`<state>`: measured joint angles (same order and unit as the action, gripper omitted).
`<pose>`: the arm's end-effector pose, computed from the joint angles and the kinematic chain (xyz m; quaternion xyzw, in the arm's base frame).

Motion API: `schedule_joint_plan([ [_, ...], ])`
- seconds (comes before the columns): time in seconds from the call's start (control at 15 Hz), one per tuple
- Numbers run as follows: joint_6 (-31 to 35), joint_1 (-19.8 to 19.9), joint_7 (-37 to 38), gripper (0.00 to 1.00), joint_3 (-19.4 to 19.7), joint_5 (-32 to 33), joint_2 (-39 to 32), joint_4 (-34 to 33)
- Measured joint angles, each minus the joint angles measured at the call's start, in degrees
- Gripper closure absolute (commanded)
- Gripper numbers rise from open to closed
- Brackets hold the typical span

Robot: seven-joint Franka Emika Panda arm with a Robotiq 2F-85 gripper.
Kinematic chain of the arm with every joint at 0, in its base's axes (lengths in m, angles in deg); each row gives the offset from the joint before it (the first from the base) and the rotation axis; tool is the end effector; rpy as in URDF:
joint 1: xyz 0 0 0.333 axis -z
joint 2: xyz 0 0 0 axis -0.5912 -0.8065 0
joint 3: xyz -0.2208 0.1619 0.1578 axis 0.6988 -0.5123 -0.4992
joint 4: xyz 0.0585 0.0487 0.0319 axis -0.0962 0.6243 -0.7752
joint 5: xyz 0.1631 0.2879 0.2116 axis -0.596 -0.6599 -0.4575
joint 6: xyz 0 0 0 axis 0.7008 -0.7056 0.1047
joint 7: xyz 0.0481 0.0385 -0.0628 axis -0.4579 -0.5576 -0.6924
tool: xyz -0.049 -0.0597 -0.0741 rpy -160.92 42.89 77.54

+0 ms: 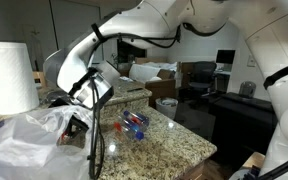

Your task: Put the plastic bottles in the plastic bag

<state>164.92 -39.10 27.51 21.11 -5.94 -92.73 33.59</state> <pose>0.5099 0.3582 0.2635 -0.8996 0.2219 -0.0940 0.3641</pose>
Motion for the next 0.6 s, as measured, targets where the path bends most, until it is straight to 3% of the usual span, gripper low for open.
schedule_joint_plan([
  [0.27, -3.0, 0.3, 0.0, 0.75, -0.3, 0.2, 8.0, 5.6],
  [0.6, -19.7, 6.6, -5.0, 0.75, -6.1, -0.5, 10.9, 5.4],
])
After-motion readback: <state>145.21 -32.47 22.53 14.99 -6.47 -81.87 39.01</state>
